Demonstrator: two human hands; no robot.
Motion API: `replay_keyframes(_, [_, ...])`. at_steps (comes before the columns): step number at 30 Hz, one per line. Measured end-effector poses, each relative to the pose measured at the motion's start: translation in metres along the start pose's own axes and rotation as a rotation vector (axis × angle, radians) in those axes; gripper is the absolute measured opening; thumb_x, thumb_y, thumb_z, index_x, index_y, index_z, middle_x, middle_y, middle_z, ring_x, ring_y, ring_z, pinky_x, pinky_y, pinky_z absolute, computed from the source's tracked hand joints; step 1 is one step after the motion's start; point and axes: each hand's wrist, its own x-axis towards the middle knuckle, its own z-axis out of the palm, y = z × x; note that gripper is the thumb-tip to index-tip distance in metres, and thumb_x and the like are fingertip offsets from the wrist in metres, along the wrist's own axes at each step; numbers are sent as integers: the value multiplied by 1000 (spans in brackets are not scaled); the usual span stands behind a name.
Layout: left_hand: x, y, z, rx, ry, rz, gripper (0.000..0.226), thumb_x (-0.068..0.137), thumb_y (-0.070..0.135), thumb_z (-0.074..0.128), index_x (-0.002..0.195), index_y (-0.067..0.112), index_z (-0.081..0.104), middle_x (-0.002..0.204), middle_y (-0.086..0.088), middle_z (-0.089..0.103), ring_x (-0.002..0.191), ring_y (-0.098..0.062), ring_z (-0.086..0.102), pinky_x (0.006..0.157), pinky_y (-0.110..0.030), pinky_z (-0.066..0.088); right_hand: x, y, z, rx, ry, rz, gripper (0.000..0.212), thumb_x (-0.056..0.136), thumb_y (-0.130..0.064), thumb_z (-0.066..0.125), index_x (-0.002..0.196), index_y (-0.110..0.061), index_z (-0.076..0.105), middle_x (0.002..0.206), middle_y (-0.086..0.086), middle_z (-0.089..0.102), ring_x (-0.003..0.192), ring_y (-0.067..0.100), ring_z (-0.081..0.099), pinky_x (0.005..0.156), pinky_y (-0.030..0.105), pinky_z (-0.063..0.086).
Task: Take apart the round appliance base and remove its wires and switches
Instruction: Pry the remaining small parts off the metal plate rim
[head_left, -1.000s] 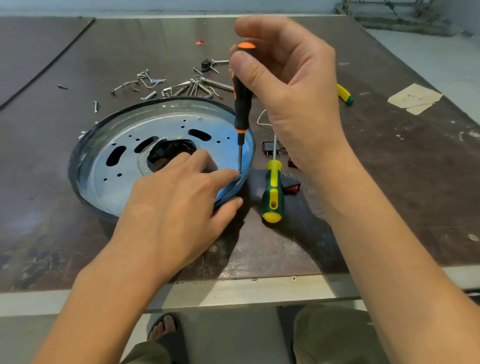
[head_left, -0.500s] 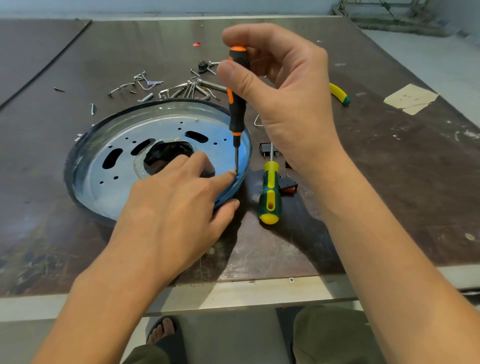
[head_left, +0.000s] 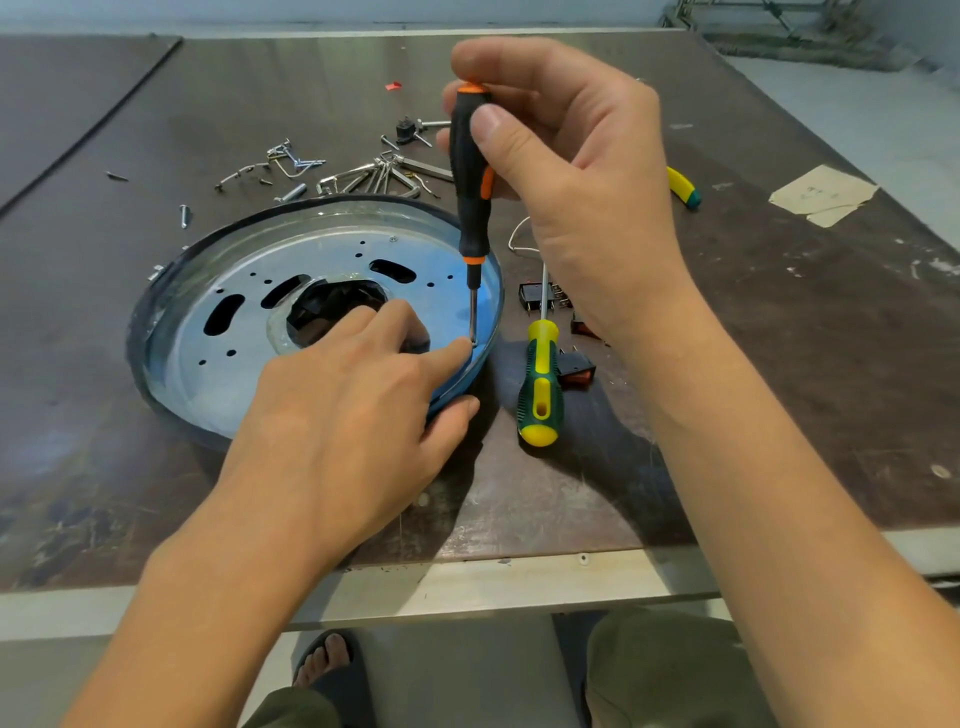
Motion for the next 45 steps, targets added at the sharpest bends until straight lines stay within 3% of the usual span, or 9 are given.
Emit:
replay_keyframes(3, [0, 0, 0, 7, 6, 1, 45, 90, 63, 32, 119, 42, 59, 107, 14, 51, 98, -12, 51, 46, -25, 37, -1, -1, 1, 83, 10, 30, 30, 99, 13, 48, 127, 11, 59, 116, 28, 67, 111, 35, 68, 94, 38, 59])
replay_keyframes(9, [0, 1, 1, 12, 19, -4, 47, 90, 64, 34, 122, 39, 58, 107, 12, 52, 96, -12, 52, 44, -25, 41, 0, -3, 2, -104, 17, -61, 21, 92, -3, 72, 112, 3, 65, 102, 13, 68, 96, 23, 65, 92, 39, 55])
replay_keyframes(14, [0, 1, 2, 16, 26, -2, 47, 90, 63, 34, 123, 39, 57, 108, 11, 52, 98, -12, 52, 45, -25, 40, 0, -1, 1, -10, 9, -28, 24, 97, 7, 56, 120, 5, 62, 108, 21, 68, 101, 33, 69, 90, 41, 59])
replay_keyframes(20, [-1, 1, 2, 10, 28, 8, 47, 91, 62, 34, 123, 37, 58, 108, 10, 51, 98, -12, 52, 45, -25, 38, -1, -3, 5, -37, 19, -54, 17, 96, -5, 67, 110, 4, 67, 92, 4, 66, 86, 12, 62, 83, 35, 56])
replay_keyframes(26, [-1, 0, 2, -1, 26, 11, 49, 91, 62, 32, 126, 38, 56, 110, 10, 50, 100, -12, 50, 47, -27, 42, 0, -1, 2, 26, -16, -22, 24, 101, 3, 54, 123, 7, 62, 106, 19, 68, 99, 28, 68, 88, 38, 59])
replay_keyframes(31, [-1, 1, 1, 2, 20, 10, 50, 91, 63, 31, 126, 38, 56, 110, 10, 51, 100, -12, 50, 47, -26, 39, -1, -3, 5, -49, -6, -59, 24, 94, -3, 69, 116, 5, 65, 98, 11, 66, 95, 24, 65, 92, 47, 56])
replay_keyframes(35, [-1, 0, 1, 6, 22, 4, 48, 91, 62, 31, 124, 39, 56, 109, 11, 50, 100, -12, 51, 46, -25, 36, -1, -2, 2, -33, -19, -43, 27, 99, 3, 58, 126, 7, 60, 110, 22, 67, 101, 34, 69, 90, 45, 59])
replay_keyframes(40, [-2, 2, 1, 2, 23, 3, 48, 90, 62, 32, 126, 40, 55, 110, 11, 51, 100, -12, 52, 47, -24, 34, 2, -9, -2, 135, 94, -9, 18, 104, 5, 44, 114, 2, 58, 106, 19, 66, 90, 29, 71, 72, 44, 62])
replay_keyframes(45, [-2, 1, 0, -19, 12, -11, 48, 90, 62, 32, 127, 39, 54, 111, 10, 52, 101, -13, 52, 47, -25, 37, 6, -7, -15, 228, 209, 3, 23, 105, 5, 34, 100, -4, 55, 96, 16, 59, 74, 18, 58, 56, 31, 45])
